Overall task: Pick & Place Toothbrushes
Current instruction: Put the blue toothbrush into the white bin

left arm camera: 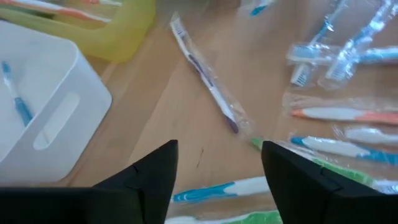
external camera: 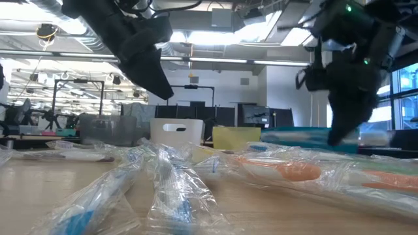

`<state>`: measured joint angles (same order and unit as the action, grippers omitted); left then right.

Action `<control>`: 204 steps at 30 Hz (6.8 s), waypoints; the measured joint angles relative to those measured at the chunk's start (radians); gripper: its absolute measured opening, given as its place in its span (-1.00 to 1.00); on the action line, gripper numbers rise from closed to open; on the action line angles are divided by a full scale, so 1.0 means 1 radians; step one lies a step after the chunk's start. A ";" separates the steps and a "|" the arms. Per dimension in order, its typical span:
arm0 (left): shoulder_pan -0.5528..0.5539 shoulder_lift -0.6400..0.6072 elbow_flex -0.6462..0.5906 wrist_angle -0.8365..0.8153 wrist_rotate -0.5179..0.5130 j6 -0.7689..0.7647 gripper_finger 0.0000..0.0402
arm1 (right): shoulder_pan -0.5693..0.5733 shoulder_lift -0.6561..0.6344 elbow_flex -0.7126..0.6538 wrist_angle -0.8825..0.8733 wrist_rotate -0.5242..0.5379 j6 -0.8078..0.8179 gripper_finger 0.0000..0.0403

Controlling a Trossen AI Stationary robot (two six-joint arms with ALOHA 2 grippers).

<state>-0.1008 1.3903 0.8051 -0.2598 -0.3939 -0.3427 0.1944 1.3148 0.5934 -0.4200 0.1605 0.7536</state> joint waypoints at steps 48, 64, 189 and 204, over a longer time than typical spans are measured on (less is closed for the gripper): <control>0.106 0.228 -0.111 1.213 0.326 0.262 0.19 | 0.014 -0.141 -0.031 0.771 0.111 -0.622 -0.85; 0.106 0.227 -0.108 1.307 0.320 0.255 0.19 | -0.030 0.061 -0.032 1.043 0.109 -0.639 -0.85; 0.821 0.473 0.651 -0.395 0.483 0.067 -0.89 | -0.039 -0.026 -0.032 0.763 0.190 -0.549 -0.02; 0.794 0.495 0.651 -0.310 0.465 0.163 -0.84 | -0.039 -0.026 -0.032 0.763 0.190 -0.552 0.00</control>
<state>0.6933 1.8853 1.4563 -0.5700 0.0715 -0.1797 0.1558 1.2892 0.5617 0.3431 0.3500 0.2016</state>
